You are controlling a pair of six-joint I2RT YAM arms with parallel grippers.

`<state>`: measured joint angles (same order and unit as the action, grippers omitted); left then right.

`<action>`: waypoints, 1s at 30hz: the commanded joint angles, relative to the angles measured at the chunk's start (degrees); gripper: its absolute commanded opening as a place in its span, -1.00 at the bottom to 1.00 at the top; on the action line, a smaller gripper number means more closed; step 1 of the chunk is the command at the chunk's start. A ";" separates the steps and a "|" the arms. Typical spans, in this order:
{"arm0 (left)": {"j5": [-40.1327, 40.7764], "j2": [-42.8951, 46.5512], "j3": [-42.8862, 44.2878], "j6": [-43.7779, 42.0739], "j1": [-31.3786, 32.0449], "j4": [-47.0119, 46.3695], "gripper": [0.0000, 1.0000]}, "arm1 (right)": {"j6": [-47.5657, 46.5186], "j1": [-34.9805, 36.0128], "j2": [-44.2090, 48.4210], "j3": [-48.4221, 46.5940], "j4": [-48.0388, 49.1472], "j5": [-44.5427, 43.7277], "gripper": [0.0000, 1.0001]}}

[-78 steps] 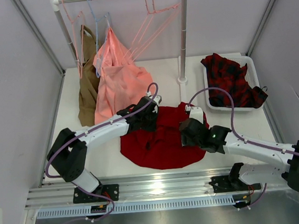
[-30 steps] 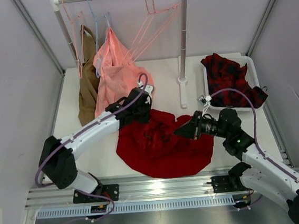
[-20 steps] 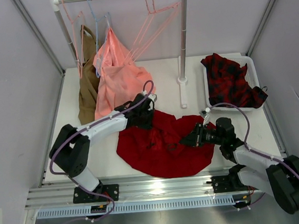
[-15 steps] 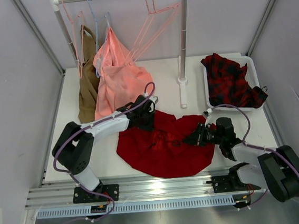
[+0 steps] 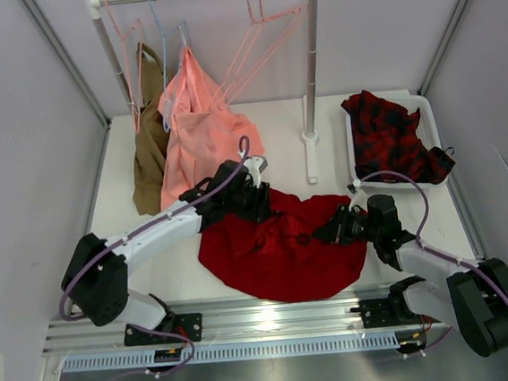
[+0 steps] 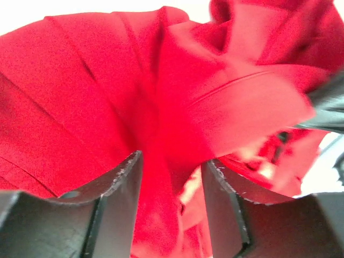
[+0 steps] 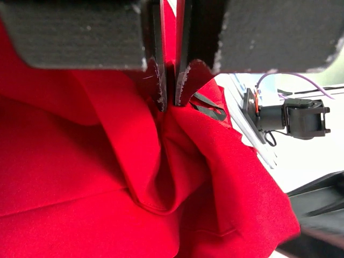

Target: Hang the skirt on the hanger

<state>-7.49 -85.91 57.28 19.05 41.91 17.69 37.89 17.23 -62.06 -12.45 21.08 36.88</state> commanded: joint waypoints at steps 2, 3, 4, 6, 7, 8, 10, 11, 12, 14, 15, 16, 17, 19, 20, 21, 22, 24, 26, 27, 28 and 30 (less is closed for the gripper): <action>-1.74 6.45 1.52 -2.70 1.15 -0.12 0.08 | -1.41 -0.18 0.28 -2.05 -0.43 -0.50 -1.00; -2.09 7.33 1.70 -2.87 1.24 0.41 0.09 | -1.33 -0.18 0.28 -2.14 -0.51 -0.41 -1.00; -2.79 9.16 1.87 -3.14 1.33 0.76 0.09 | -1.50 -0.18 0.10 -2.23 -0.60 -0.32 -1.00; -3.93 11.19 2.14 -3.75 1.42 2.17 0.09 | -1.59 -0.36 0.10 -2.49 -0.78 -0.32 -1.00; -4.72 12.42 3.18 -3.84 1.42 2.43 0.09 | -1.68 -0.19 0.10 -2.58 -0.87 -0.23 -1.00; -4.99 15.22 3.71 -3.15 1.42 2.17 0.10 | -1.77 -0.27 0.10 -2.76 -0.95 -0.23 -1.00; -4.82 17.69 7.82 -2.70 1.42 1.38 0.12 | -1.68 -0.27 0.01 -2.84 -0.95 0.03 -1.00; -2.56 19.27 9.33 -2.35 1.42 0.86 0.12 | -1.77 -0.18 0.01 -2.85 -0.78 0.12 -1.00; -0.71 19.72 10.91 -2.44 1.33 0.59 0.14 | -1.77 -0.18 -0.16 -2.85 -0.78 0.12 -1.00; 5.68 19.21 18.82 -4.01 1.24 0.50 0.17 | -1.68 -0.27 -0.43 -2.85 -0.60 0.29 -1.00; 8.16 18.50 20.93 -4.80 1.16 0.59 0.19 | -1.50 -0.10 -0.51 -2.85 -0.52 0.29 -1.00; 11.32 17.54 27.12 -5.68 1.07 0.50 0.22 | -1.42 -0.10 -0.52 -2.76 -0.51 0.38 -1.00; 13.44 16.40 29.45 -6.91 0.63 1.11 0.22 | -1.41 -0.10 -0.52 -2.76 -0.51 0.47 -1.00; 17.85 12.27 36.54 -7.44 -1.65 0.77 0.23 | -1.41 -0.10 -0.17 -2.76 -0.60 0.56 -1.00; 17.68 11.13 37.72 -7.53 -2.79 -0.19 0.25 | -1.41 -0.18 -0.08 -2.76 -0.95 0.47 -1.00; 16.38 9.90 38.95 -7.19 -5.50 -0.81 0.26 | -1.50 -0.10 -0.16 -3.02 -1.04 0.56 -1.00; 14.45 3.53 46.45 -6.05 -9.09 -0.82 0.26 | -1.50 -0.10 -1.12 -3.46 -0.78 1.43 -1.00; 13.30 -0.10 50.44 -6.04 -10.79 -0.91 0.26 | -1.50 -0.18 -1.91 -3.63 -0.52 1.96 -1.00; 11.28 -3.81 53.19 -6.92 -12.63 -0.91 0.25 | -1.42 -0.01 -2.53 -3.81 0.10 2.14 -1.00; 11.09 -5.31 55.20 -7.44 -12.90 -2.12 0.25 | -1.41 -0.01 -2.88 -3.81 0.27 2.40 -1.00; 10.83 -7.58 55.22 -9.27 -13.43 -3.53 0.24 | -1.50 -0.01 -3.24 -3.73 0.45 2.58 -1.00; 10.74 -8.92 53.91 -10.78 -14.05 -9.65 0.25 | -1.59 -0.01 -3.50 -3.46 0.71 2.58 -1.00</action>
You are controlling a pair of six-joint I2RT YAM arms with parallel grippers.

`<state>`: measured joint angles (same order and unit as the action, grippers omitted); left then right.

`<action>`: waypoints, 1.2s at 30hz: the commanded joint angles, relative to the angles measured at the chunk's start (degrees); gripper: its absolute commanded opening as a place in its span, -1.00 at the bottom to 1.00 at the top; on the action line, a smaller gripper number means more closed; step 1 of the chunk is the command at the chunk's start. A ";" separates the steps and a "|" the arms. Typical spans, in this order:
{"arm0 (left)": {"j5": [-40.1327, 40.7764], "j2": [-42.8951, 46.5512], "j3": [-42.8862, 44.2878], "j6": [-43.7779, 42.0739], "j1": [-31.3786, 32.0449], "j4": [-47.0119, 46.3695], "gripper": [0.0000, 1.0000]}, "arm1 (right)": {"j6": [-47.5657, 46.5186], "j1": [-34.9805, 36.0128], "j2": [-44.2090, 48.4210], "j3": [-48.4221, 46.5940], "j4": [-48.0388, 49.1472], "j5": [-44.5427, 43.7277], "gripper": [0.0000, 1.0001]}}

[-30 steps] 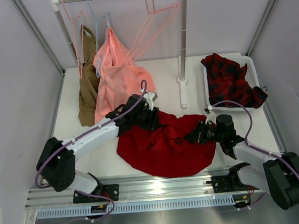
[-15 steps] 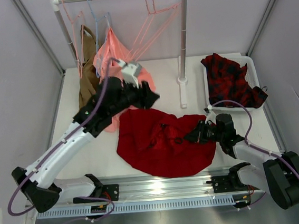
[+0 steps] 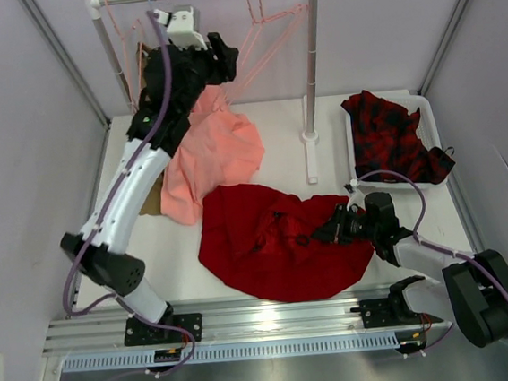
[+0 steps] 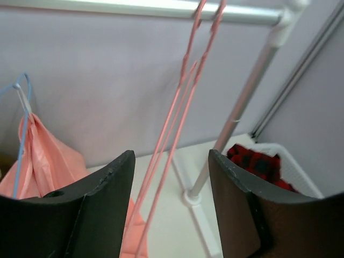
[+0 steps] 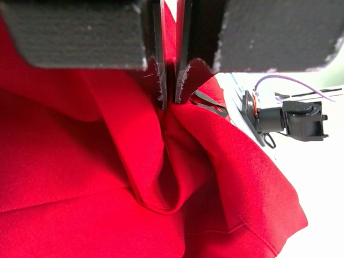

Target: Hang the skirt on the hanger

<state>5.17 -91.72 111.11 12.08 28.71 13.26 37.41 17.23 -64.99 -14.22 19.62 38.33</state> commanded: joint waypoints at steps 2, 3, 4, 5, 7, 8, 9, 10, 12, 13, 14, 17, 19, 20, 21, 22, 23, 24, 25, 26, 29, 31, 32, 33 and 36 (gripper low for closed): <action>-1.65 -6.09 -0.20 -3.29 -2.59 -7.01 0.25 | -1.02 -0.01 -0.93 -1.34 2.79 1.22 -1.00; -2.26 -7.40 1.55 -2.50 -3.39 -7.19 0.24 | -1.02 -0.01 -0.93 -1.25 2.88 1.22 -1.00; -4.62 -9.16 1.74 -0.93 -4.79 -7.71 0.23 | -0.93 -0.01 -1.01 -1.25 3.14 1.31 -1.00; -5.25 -9.78 1.74 -0.30 -5.24 -8.50 0.22 | -0.85 -0.01 -1.10 -1.34 3.32 1.57 -1.00; -7.27 -10.32 1.57 0.31 -5.94 -10.35 0.23 | -0.85 -0.01 -1.19 -1.51 3.15 1.66 -1.00; -7.89 -11.01 2.00 0.40 -6.03 -10.62 0.23 | -1.02 -0.09 -1.10 -1.69 3.06 1.66 -1.00; -8.50 -11.46 2.61 0.32 -6.12 -10.27 0.23 | -1.11 -0.01 -1.10 -1.69 2.97 1.66 -1.00; -8.68 -11.90 3.49 0.14 -6.12 -9.83 0.24 | -1.11 -0.01 -1.02 -1.69 3.06 1.66 -1.00; -9.65 -13.30 5.08 -0.21 -6.21 -8.34 0.24 | -1.11 -0.09 -1.36 -1.69 3.32 1.75 -1.00; -10.00 -13.74 5.60 -0.30 -6.12 -7.90 0.24 | -0.94 -0.01 -1.45 -1.69 3.58 1.84 -1.00; -10.26 -14.18 6.74 -0.47 -6.21 -7.55 0.25 | -1.02 -0.01 -1.54 -1.69 3.67 1.84 -1.00; -11.76 -16.38 9.46 -0.56 -6.30 -5.88 0.24 | -0.93 -0.01 -1.72 -1.69 4.11 1.93 -1.00; -13.43 -17.43 10.35 -0.39 -6.30 -5.70 0.24 | -0.85 -0.01 -2.07 -1.69 4.20 1.93 -1.00; -13.78 -17.79 10.70 -0.30 -6.30 -5.61 0.24 | -0.85 0.08 -2.16 -1.60 4.29 2.01 -1.00; -14.13 -18.05 11.23 -0.21 -6.21 -5.61 0.24 | -0.93 -0.09 -2.33 -1.52 4.29 2.02 -1.00; -14.13 -18.75 11.49 -0.30 -6.21 -5.35 0.24 | -0.76 -0.01 -2.42 -1.60 4.55 2.02 -1.00; -13.87 -19.19 12.11 -0.30 -6.21 -4.91 0.24 | -0.67 -0.01 -2.42 -1.60 4.55 2.28 -1.00; -13.87 -19.46 12.55 -0.30 -6.21 -4.99 0.24 | -0.67 -0.01 -2.42 -1.52 4.73 2.37 -1.00; -13.87 -20.07 12.73 -0.30 -6.21 -4.82 0.24 | -0.58 -0.01 -2.33 -1.60 4.73 2.37 -1.00; -13.87 -20.42 13.34 -0.04 -6.30 -4.64 0.23 | -0.67 -0.01 -2.33 -1.52 4.64 2.37 -1.00; -14.22 -20.78 13.08 0.14 -6.21 -4.56 0.21 | -0.84 -0.09 -2.68 -1.69 4.73 2.54 -1.00; -13.52 -20.34 11.94 0.58 -6.21 -5.17 0.21 | -0.67 -0.01 -2.77 -1.43 4.99 2.72 -1.00; -13.52 -19.73 11.07 0.58 -6.30 -5.52 0.21 | -0.58 -0.01 -2.77 -1.51 4.99 2.63 -1.00; -13.52 -19.37 10.80 0.58 -6.21 -6.13 0.21 | -0.67 0.08 -2.69 -1.43 4.99 2.72 -1.00; -12.55 -17.88 9.65 0.23 -6.30 -6.92 0.22 | -0.67 -0.18 -2.42 -1.43 4.82 2.81 -1.00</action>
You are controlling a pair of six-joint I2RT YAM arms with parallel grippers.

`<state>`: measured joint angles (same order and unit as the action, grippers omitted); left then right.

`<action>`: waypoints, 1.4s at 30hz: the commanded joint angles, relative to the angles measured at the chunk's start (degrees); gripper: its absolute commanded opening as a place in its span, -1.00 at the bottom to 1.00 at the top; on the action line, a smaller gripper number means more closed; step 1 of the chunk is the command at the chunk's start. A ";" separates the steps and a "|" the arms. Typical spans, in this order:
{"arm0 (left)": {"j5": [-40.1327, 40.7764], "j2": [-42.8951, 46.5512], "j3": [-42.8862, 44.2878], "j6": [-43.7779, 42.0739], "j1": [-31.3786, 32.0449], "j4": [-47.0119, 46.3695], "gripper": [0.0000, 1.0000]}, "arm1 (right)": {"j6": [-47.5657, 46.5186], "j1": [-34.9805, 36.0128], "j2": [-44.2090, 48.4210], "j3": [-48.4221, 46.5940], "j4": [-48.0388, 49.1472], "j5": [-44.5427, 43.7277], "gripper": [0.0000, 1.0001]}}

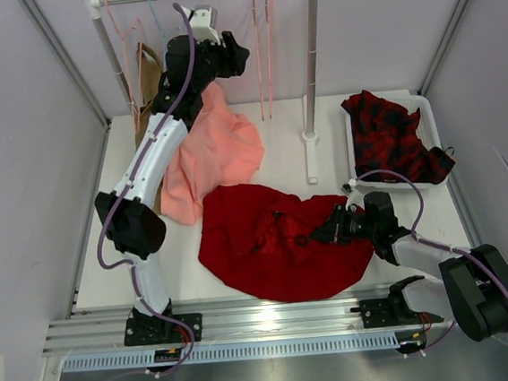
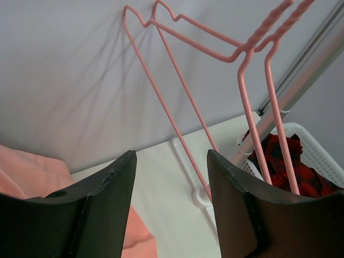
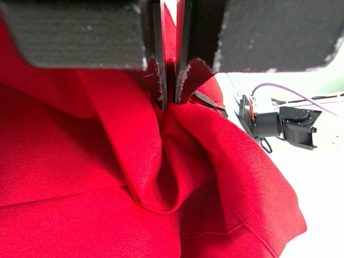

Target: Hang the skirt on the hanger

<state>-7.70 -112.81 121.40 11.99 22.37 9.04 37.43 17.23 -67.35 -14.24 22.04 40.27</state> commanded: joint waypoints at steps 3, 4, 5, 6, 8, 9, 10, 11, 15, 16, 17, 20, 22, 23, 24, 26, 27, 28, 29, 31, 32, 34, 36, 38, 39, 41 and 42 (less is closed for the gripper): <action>-0.47 4.27 -0.91 0.23 0.13 -3.15 0.24 | -0.78 -0.01 0.12 -1.49 2.30 0.86 -1.00; -1.34 4.53 -1.17 0.32 0.13 -3.32 0.25 | -0.95 -0.01 0.12 -1.49 2.30 0.86 -1.00; -1.78 4.97 -1.34 0.75 0.13 -3.85 0.25 | -0.87 -0.01 -0.06 -1.41 2.48 0.86 -1.00; -2.05 5.23 -1.61 1.02 0.22 -4.29 0.25 | -0.95 -0.01 -0.06 -1.32 2.57 0.86 -1.00; -2.57 5.67 -2.48 2.15 0.48 -5.17 0.25 | -0.78 0.08 -0.32 -1.40 2.83 0.86 -1.00; -2.67 5.94 -2.75 2.34 0.65 -5.61 0.25 | -0.78 -0.01 -0.32 -1.40 2.92 0.86 -1.00; -2.67 6.20 -3.19 2.60 0.83 -6.48 0.26 | -0.78 -0.01 -0.41 -1.40 2.92 0.95 -1.00; -2.23 6.64 -5.11 2.95 1.09 -7.19 0.25 | -0.78 -0.09 -0.50 -1.49 2.92 0.95 -1.00; 0.22 10.50 -10.30 3.74 2.85 -12.37 0.30 | -0.96 -0.01 -0.32 -1.67 2.65 1.12 -1.00; 0.67 10.86 -10.75 3.83 3.12 -12.99 0.30 | -1.04 -0.01 -0.24 -1.67 2.65 1.13 -1.00; 1.02 11.12 -10.92 3.83 3.64 -13.25 0.31 | -0.96 -0.01 -0.32 -1.67 2.65 1.04 -1.00; 2.25 11.48 -10.84 3.57 4.69 -13.70 0.31 | -0.96 0.08 -0.24 -1.67 2.65 1.21 -1.00; 3.31 11.22 -10.75 3.48 5.22 -13.96 0.31 | -0.96 0.08 -0.06 -1.49 2.57 1.13 -1.00; 3.57 11.13 -10.66 3.31 5.75 -13.96 0.32 | -0.96 0.08 0.03 -1.49 2.57 1.04 -1.00; 5.14 10.95 -10.58 3.13 6.10 -13.87 0.32 | -0.96 0.08 0.11 -1.41 2.48 1.04 -1.00; 6.29 10.51 -10.49 2.34 7.15 -13.78 0.32 | -0.96 0.08 0.29 -1.49 2.30 1.04 -1.00; 6.82 10.25 -9.88 2.25 7.42 -13.61 0.32 | -0.96 0.08 0.20 -1.49 2.30 1.12 -1.00; 9.61 9.72 -8.83 1.81 7.86 -12.30 0.32 | -0.96 0.08 0.38 -1.49 2.30 1.13 -1.00; 11.03 8.76 -7.34 1.55 8.65 -11.42 0.32 | -0.96 0.08 0.38 -1.49 2.30 1.04 -1.00; 14.89 7.79 -6.10 1.37 9.27 -9.75 0.31 | -0.96 -0.01 0.38 -1.49 2.30 1.13 -1.00; 15.43 7.44 -6.35 1.20 9.79 -10.00 0.31 | -0.96 0.08 0.47 -1.49 2.30 1.21 -1.00; 16.49 7.43 -6.97 0.58 10.41 -12.11 0.30 | -0.95 0.08 0.47 -1.49 2.30 1.21 -1.00; 18.42 6.65 -7.06 0.40 11.38 -12.38 0.31 | -0.96 -0.01 0.38 -1.40 2.30 1.30 -1.00; 19.47 6.12 -6.80 0.40 11.99 -12.64 0.31 | -0.96 0.08 0.64 -1.32 2.30 1.21 -1.00; 19.83 5.42 -6.53 0.58 12.26 -12.38 0.31 | -0.96 0.08 0.56 -1.32 2.30 1.21 -1.00; 21.49 4.54 -5.05 0.75 12.69 -11.50 0.31 | -0.96 0.08 0.56 -1.32 2.30 1.13 -1.00; 22.29 4.10 -4.17 0.76 12.96 -10.89 0.30 | -0.96 0.08 0.38 -1.32 2.39 1.21 -1.00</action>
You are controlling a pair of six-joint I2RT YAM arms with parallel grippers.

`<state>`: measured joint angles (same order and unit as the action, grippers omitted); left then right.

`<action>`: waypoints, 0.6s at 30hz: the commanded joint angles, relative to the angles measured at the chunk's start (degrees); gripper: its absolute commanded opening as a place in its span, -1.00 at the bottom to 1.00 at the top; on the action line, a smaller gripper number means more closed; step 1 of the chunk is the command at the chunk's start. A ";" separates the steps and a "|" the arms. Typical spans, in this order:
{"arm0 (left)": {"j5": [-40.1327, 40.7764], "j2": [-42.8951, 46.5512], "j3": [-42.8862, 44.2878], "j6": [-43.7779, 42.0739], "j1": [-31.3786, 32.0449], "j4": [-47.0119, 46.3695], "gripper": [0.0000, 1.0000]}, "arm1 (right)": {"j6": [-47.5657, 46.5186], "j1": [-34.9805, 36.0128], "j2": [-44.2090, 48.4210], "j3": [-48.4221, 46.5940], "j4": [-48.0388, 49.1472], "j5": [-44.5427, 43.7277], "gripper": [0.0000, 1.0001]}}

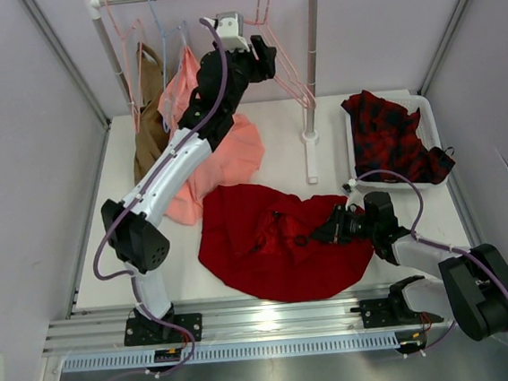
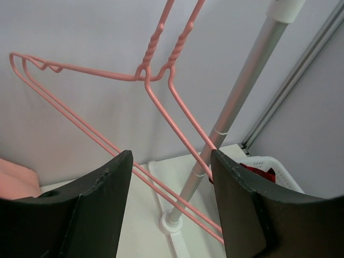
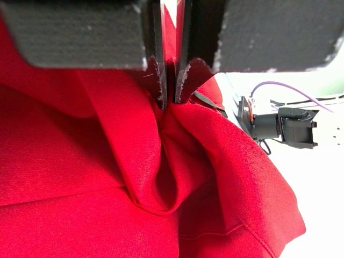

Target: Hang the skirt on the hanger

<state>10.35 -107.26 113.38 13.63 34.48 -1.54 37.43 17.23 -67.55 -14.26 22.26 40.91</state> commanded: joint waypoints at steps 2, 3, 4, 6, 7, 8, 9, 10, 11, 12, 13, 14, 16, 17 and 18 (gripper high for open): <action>5.72 -2.51 4.39 -1.23 1.46 -0.30 0.30 | -0.96 0.08 0.49 -1.38 2.35 0.75 -1.00; 6.69 -2.95 5.35 -1.58 1.82 0.13 0.30 | -0.96 0.08 0.31 -1.38 2.44 0.67 -1.00; 7.48 -3.82 5.79 -1.93 2.17 0.31 0.30 | -0.96 0.08 0.23 -1.38 2.44 0.67 -1.00; 9.15 -4.88 7.28 -2.29 2.87 1.10 0.30 | -0.96 0.08 0.22 -1.38 2.44 0.67 -1.00; 9.95 -5.49 7.81 -2.38 3.22 1.10 0.29 | -0.96 -0.09 0.05 -1.30 2.61 0.75 -1.00; 10.48 -5.59 7.91 -2.29 3.31 1.10 0.30 | -0.96 0.08 0.05 -1.29 2.61 0.67 -1.00; 10.57 -5.68 7.99 -2.03 3.31 1.10 0.29 | -0.96 0.08 -0.04 -1.29 2.70 0.75 -1.00; 10.83 -5.68 7.73 -1.59 3.31 1.10 0.29 | -0.87 0.08 -0.13 -1.21 2.79 0.75 -1.00; 11.18 -5.68 7.73 -1.59 3.49 0.93 0.28 | -0.95 0.08 -0.30 -1.29 2.79 0.75 -1.00; 11.53 -5.59 7.64 -1.41 3.58 0.93 0.28 | -0.96 0.17 -0.30 -1.21 2.87 0.75 -1.00; 11.97 -5.59 7.82 -1.24 3.66 0.93 0.28 | -0.96 0.17 -0.30 -1.21 2.96 0.75 -1.00; 12.24 -5.68 7.91 -1.06 3.67 1.10 0.27 | -0.87 0.08 -0.48 -1.21 3.05 0.75 -1.00; 13.29 -5.76 8.52 -0.80 3.75 1.88 0.26 | -0.87 0.25 -0.57 -1.21 3.14 0.75 -1.00; 13.73 -5.85 8.87 -0.71 3.75 3.37 0.26 | -0.87 0.08 -0.65 -1.21 3.14 0.67 -1.00; 14.25 -5.85 8.87 -0.62 3.93 3.65 0.25 | -0.87 0.17 -0.83 -1.29 3.23 0.75 -1.00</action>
<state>21.45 -113.27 118.78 13.02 38.11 1.39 37.43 17.26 -67.79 -14.26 22.63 41.01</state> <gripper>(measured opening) 0.628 0.093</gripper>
